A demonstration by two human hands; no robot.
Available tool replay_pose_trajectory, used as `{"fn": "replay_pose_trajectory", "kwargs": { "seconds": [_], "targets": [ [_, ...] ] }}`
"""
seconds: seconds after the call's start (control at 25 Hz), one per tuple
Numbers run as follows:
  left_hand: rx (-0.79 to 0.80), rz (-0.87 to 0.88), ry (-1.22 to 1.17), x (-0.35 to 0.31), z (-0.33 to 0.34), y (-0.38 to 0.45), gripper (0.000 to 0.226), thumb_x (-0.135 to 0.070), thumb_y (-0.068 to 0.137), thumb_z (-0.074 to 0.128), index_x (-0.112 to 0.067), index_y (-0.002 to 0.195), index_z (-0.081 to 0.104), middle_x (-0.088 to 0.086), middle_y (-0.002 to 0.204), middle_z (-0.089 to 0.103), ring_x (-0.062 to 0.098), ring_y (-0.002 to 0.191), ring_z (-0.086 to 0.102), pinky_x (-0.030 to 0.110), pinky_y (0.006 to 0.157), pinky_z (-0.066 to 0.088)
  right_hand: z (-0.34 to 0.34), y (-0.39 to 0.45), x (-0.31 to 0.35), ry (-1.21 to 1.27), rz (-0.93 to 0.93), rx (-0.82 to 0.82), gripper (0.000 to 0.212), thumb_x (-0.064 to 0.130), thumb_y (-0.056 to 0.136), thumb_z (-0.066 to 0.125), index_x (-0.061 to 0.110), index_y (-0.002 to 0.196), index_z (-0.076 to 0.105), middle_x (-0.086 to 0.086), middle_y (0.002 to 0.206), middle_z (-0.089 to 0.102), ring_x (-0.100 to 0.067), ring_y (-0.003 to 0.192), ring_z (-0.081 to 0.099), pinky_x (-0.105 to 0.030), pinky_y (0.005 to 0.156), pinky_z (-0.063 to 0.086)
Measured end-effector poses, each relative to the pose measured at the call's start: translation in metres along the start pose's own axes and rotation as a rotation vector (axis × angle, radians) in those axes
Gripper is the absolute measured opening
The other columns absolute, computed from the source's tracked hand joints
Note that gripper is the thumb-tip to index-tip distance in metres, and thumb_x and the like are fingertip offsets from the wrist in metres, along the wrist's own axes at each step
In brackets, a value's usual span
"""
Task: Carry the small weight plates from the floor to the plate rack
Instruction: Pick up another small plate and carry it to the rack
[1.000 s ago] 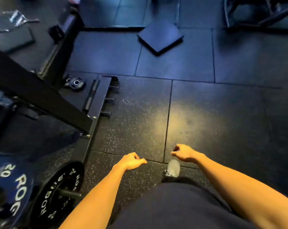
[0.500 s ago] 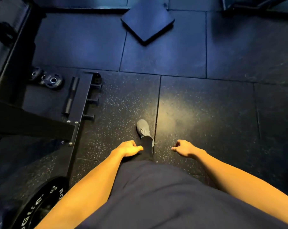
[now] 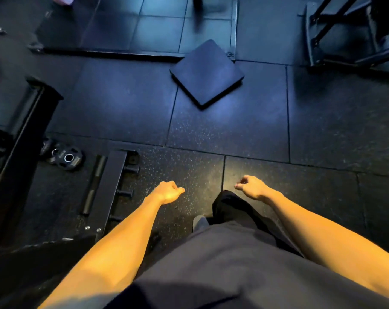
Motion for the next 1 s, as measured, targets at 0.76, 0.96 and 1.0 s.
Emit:
{"fn": "replay_pose_trajectory", "kwargs": {
  "seconds": [0.76,0.96,1.0],
  "targets": [
    [-0.079,-0.232,-0.375,-0.079,-0.411,0.289,0.044,-0.054,0.091,0.048,-0.018,0.114,0.061,0.010,0.122,0.062,0.027,0.112,0.059,0.031,0.078,0.041,-0.292,0.429,0.365,-0.300,-0.138,0.127,0.042,0.039,0.093,0.051,0.009,0.121,0.058,-0.013,0.130,0.058,-0.029,0.119,0.054,-0.032,0.094,0.042],
    [0.010,-0.293,-0.419,-0.025,-0.512,0.361,0.048,-0.054,0.093,0.046,-0.017,0.122,0.057,0.008,0.131,0.057,0.027,0.116,0.055,0.033,0.090,0.046,-0.304,0.527,0.498,-0.469,-0.171,0.196,0.040,0.036,0.094,0.050,0.007,0.121,0.056,-0.013,0.129,0.058,-0.029,0.117,0.055,-0.030,0.088,0.042],
    [-0.013,-0.314,-0.459,-0.009,-0.542,0.371,0.047,-0.053,0.094,0.045,-0.017,0.122,0.056,0.008,0.131,0.056,0.027,0.116,0.054,0.035,0.092,0.047,-0.307,0.544,0.533,-0.492,-0.196,0.202,0.039,0.036,0.094,0.050,0.006,0.120,0.057,-0.013,0.128,0.059,-0.029,0.115,0.055,-0.030,0.087,0.042]
  ]
}}
Point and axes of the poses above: each hand's wrist, its own y-axis towards the middle knuckle, its own z-axis out of the palm, x = y × z, the point moved 7 cm from there along y, towards the middle knuckle
